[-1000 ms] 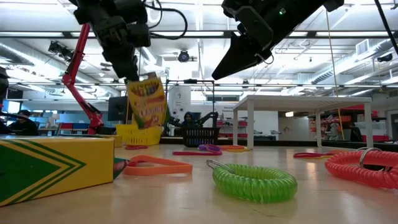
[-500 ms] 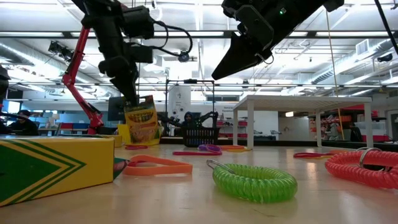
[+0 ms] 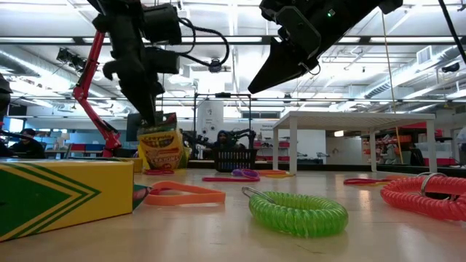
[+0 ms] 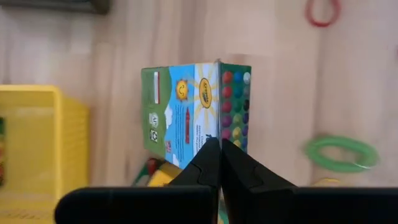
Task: Pick & Place Office Desk Supplies
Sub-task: Put the top right yellow crayon box into the yellow bin
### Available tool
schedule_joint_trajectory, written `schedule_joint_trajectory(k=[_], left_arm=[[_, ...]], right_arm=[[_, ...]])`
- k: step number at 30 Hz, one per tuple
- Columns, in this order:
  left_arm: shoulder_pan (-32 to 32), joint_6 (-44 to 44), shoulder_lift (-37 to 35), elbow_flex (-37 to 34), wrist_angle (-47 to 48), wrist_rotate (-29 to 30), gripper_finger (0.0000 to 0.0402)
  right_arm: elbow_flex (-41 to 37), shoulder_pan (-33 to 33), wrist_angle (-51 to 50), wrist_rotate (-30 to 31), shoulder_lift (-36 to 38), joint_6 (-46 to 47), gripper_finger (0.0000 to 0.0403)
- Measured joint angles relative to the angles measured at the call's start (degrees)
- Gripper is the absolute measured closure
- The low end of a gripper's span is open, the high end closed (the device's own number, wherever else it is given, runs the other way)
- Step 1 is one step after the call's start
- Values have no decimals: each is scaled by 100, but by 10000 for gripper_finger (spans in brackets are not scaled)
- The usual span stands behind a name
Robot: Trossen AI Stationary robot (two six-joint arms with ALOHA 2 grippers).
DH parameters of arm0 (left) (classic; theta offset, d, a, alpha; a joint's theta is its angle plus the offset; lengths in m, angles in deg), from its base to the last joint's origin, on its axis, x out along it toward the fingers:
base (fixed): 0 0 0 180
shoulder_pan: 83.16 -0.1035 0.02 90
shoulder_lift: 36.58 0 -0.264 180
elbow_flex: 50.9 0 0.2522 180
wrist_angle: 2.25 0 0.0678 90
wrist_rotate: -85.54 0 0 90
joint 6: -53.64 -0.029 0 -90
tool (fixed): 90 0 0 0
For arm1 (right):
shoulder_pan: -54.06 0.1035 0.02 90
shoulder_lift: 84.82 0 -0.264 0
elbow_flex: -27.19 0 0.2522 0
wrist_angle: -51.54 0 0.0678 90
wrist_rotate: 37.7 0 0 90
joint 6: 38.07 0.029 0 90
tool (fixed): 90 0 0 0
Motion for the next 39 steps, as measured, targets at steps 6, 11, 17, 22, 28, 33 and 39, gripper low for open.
schedule_joint_trajectory(k=[6, 11, 17, 22, 28, 33, 39], left_arm=[[290, 182, -73, 156, 173, -630, 397], [478, -24, -73, 548, 309, -818, 397], [115, -781, -12, 634, 294, -172, 397], [-397, -1133, 255, 634, 102, -115, 397], [-469, -1308, 490, 634, 117, -365, 397], [-453, -1413, 547, 634, 138, -633, 397], [-596, -1543, 547, 640, 99, -307, 397]], right_arm=[[0, 0, -6, 0, 0, -2, 384], [-2, 0, -4, 0, 0, -2, 384], [-2, 0, -7, 0, 0, -2, 384], [-2, 0, -9, 0, 0, -2, 384], [-2, 0, -39, -2, 0, -2, 384], [-2, 0, -42, -1, 0, -2, 384], [-2, 0, -42, 0, -2, -2, 384]])
